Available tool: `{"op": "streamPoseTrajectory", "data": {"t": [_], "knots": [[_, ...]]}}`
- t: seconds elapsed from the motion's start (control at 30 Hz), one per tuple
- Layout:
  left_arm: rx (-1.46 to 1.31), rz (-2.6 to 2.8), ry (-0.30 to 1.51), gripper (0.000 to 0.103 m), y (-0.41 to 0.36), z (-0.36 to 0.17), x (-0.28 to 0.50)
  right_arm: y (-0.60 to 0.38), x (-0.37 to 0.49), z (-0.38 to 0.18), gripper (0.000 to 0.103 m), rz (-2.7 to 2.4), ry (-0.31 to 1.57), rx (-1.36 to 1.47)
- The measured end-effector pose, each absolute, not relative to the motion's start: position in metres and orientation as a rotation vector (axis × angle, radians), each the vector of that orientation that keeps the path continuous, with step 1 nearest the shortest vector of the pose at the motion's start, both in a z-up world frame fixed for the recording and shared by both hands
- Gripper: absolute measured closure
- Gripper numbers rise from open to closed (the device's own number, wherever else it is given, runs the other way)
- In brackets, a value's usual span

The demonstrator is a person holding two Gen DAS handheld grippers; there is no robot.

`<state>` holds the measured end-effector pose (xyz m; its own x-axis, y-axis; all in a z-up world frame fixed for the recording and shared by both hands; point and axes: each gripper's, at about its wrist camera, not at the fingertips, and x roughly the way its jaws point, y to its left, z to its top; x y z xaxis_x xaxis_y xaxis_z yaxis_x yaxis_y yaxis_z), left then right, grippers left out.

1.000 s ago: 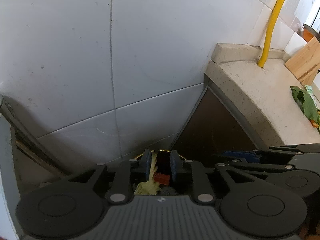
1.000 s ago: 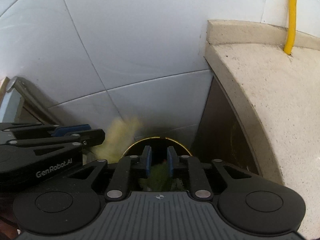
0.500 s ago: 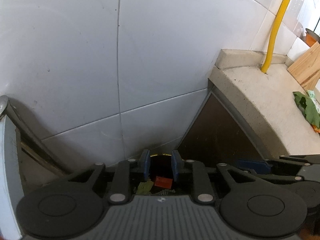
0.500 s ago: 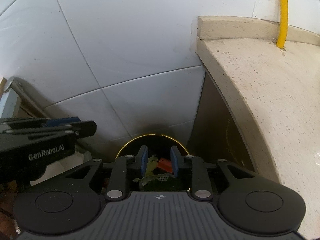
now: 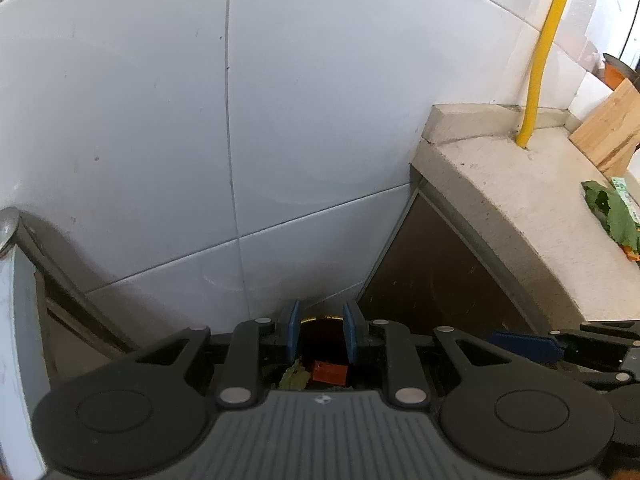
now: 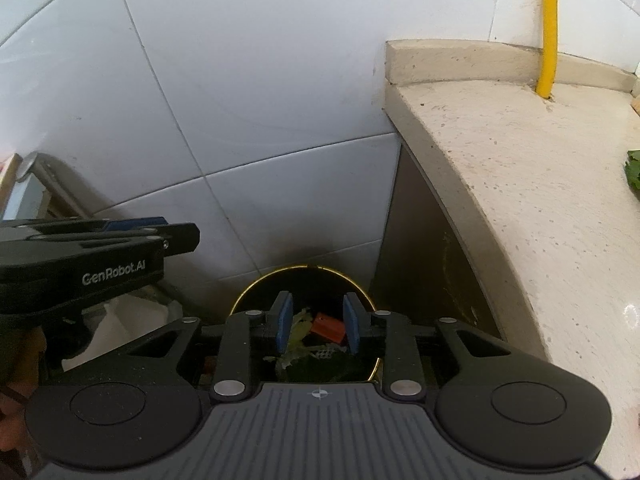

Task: Collect trash
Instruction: 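Open the left tool while the right tool opens, dropping the leaves into the bin, then raise both tools back over the counter toward the orange peel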

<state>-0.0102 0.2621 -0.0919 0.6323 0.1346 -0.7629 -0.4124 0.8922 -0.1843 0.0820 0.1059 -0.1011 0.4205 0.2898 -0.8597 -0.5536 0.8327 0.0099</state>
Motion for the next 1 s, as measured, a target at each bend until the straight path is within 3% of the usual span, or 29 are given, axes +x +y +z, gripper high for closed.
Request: {"op": "streamPoseTrajectory", "data": {"t": [1.0], "knots": [[-0.266,0.213,0.742,0.085,0.239,-0.075,-0.017,0.075,0.064,-0.075,0.064,0.495,0.944,-0.254]]}}
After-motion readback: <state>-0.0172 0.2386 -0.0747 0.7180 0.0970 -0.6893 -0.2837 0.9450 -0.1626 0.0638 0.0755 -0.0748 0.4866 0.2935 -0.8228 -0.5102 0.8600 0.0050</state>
